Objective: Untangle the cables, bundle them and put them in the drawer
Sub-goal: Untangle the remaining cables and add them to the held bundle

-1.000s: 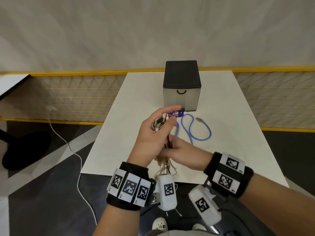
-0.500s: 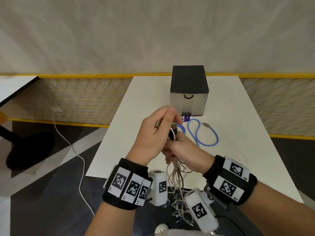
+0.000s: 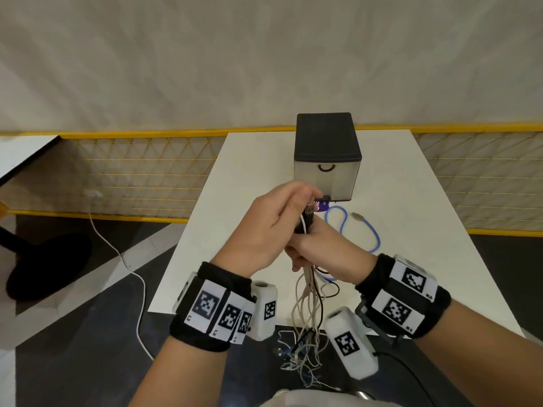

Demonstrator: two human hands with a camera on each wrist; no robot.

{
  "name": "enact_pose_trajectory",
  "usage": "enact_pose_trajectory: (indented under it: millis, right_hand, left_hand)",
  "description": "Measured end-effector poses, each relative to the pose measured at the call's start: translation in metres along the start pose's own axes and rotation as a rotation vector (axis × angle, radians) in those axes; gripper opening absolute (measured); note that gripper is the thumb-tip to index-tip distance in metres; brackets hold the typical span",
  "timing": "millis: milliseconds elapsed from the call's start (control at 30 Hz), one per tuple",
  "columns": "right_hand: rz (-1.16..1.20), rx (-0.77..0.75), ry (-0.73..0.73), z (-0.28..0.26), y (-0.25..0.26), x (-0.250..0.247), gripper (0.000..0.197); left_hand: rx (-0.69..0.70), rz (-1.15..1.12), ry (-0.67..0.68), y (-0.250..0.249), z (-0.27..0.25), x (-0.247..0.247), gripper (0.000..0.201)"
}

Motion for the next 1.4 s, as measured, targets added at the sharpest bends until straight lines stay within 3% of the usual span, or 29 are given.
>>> enact_pose_trajectory:
  millis: [167, 233, 300, 367, 433, 500, 567, 633, 700, 767, 833, 900, 967, 1033, 1067, 1133, 1200, 1267, 1400]
  right_hand:
    - [0.021, -0.061, 0.010, 0.006, -0.005, 0.002, 0.019]
    - [0.054, -0.066, 0.002, 0.008, -0.009, 0.005, 0.028]
    - [0.068, -0.063, -0.033, 0.011, -0.013, 0.005, 0.037]
    - [0.092, -0.059, -0.055, 0.013, -0.017, 0.005, 0.053]
    - [0.037, -0.063, -0.070, 0.014, -0.025, 0.002, 0.066]
    - [-0.051, -0.072, -0.065, 0.013, -0.029, 0.002, 0.068]
    - [0.117, -0.117, -0.021, 0.015, -0.033, 0.005, 0.086]
    - [0.217, -0.121, 0.016, 0.020, -0.050, 0.004, 0.108]
    - [0.158, -0.112, 0.085, 0.021, -0.061, 0.002, 0.125]
    - [0.102, -0.087, 0.115, 0.021, -0.072, -0.008, 0.132]
    - [0.140, -0.049, 0.182, 0.018, -0.074, -0.021, 0.123]
    - [0.114, 0.012, 0.154, 0.022, -0.084, -0.040, 0.090]
    - [-0.061, 0.056, -0.085, 0.034, -0.111, -0.071, 0.043]
    - [-0.210, 0.147, -0.395, 0.049, -0.152, -0.111, 0.014]
    - [-0.295, 0.219, -0.520, 0.054, -0.172, -0.130, 0.011]
    - [-0.438, 0.390, -0.644, 0.062, -0.205, -0.161, 0.024]
    - [-0.543, 0.553, -0.614, 0.067, -0.221, -0.175, 0.042]
    - [-0.678, 0.609, -0.534, 0.072, -0.228, -0.179, 0.050]
    - [-0.664, 0.593, -0.524, 0.081, -0.232, -0.181, 0.041]
  left_hand:
    - [0.116, 0.230, -0.066, 0.013, 0.009, 0.007, 0.029]
    - [0.070, 0.141, -0.140, 0.018, 0.009, 0.010, 0.027]
    - [-0.066, -0.091, -0.259, 0.018, 0.007, 0.012, 0.025]
    - [-0.248, -0.334, -0.357, 0.014, 0.003, 0.019, 0.063]
    - [-0.353, -0.300, -0.399, 0.016, 0.001, 0.027, 0.093]
    - [-0.389, -0.236, -0.365, 0.022, -0.001, 0.036, 0.097]
    - [-0.442, -0.281, -0.328, 0.030, -0.002, 0.042, 0.080]
    - [-0.509, -0.349, -0.327, 0.038, 0.000, 0.047, 0.047]
    - [-0.570, -0.406, -0.341, 0.043, 0.003, 0.049, 0.019]
    - [-0.629, -0.543, -0.389, 0.050, 0.007, 0.050, 0.004]
    - [-0.653, -0.674, -0.478, 0.058, 0.011, 0.047, 0.008]
    - [-0.666, -0.706, -0.551, 0.067, 0.014, 0.040, 0.011]
    - [-0.647, -0.709, -0.561, 0.074, 0.015, 0.034, 0.014]
    - [-0.626, -0.700, -0.544, 0.075, 0.015, 0.030, 0.018]
    - [-0.619, -0.691, -0.533, 0.075, 0.015, 0.030, 0.020]
    - [-0.618, -0.675, -0.524, 0.072, 0.018, 0.032, 0.025]
    - [-0.617, -0.665, -0.533, 0.070, 0.023, 0.036, 0.029]
    - [-0.608, -0.657, -0.552, 0.068, 0.027, 0.041, 0.031]
    - [-0.595, -0.642, -0.603, 0.066, 0.033, 0.046, 0.031]
Point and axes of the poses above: each hand's wrist, its own z-axis towards the middle knuckle, its own x-axis out of the palm, y = z × x, the point moved 1 cm from there along z, towards the middle knuckle, and after that the axes turned 1 degree about -y, right-handed, at the moved point
